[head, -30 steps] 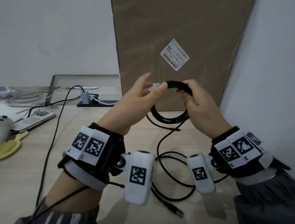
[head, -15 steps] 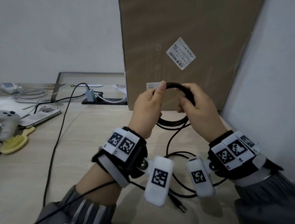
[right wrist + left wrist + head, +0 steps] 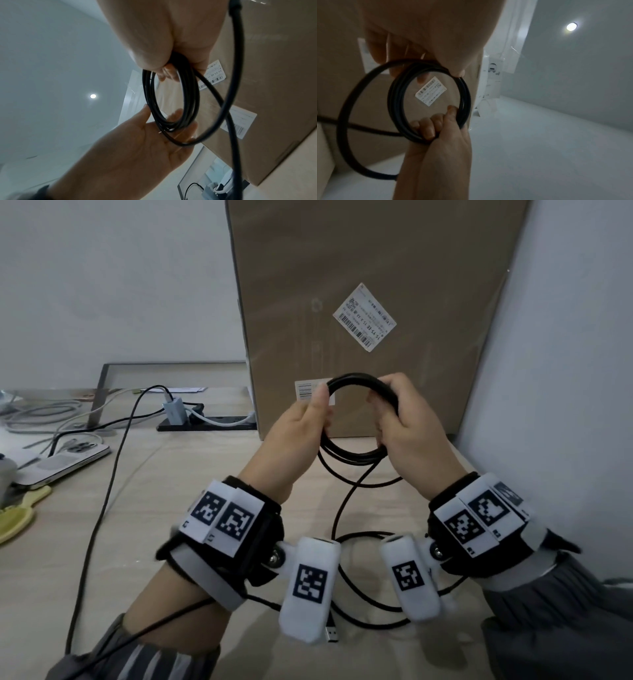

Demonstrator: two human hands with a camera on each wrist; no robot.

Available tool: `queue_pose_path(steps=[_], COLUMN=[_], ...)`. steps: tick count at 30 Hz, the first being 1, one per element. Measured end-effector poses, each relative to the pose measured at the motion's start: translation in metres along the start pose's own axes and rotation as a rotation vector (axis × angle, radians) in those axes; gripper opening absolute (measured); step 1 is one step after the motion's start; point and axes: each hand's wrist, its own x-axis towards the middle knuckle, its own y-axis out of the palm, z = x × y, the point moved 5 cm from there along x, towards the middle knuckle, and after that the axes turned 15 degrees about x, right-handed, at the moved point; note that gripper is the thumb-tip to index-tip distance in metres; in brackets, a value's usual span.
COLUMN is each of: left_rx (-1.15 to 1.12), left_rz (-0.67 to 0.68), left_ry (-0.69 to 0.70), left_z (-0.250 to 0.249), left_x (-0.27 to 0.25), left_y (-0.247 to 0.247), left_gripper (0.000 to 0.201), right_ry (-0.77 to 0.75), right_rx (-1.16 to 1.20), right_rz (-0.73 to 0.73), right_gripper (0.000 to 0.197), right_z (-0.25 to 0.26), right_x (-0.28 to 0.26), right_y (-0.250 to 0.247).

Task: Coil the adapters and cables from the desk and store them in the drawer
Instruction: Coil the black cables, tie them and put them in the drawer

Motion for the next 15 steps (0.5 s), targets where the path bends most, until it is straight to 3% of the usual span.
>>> queue_pose_path(steps=[3, 5, 11, 15], left_rx=[0.258, 0.384, 0.460, 0.279], left_rz=[-0.064, -0.044, -0.142, -0.229], left_ry=[0.321, 0.446, 0.388, 0.220], left_z=[-0.020, -0.028, -0.025, -0.016], left_x=[-0.003, -0.008, -0.008, -0.001], left_y=[-0.004, -0.004, -0.010, -0.026], left_gripper=[0.034, 0.029, 0.041, 0.038], right_ry=[-0.039, -0.031, -0.049, -0.058], right_rx=[-0.097, -0.103, -0.124, -0.302], right_rz=[0.115, 0.173, 0.191, 0.132], right_gripper=[0.015, 0.014, 0.004, 0.031], right_z=[0.007, 0.010, 0.019, 0.015], right_x=[-0.005, -0.008, -0.008, -0.001], right_y=[0.009, 0.015, 0.015, 0.001])
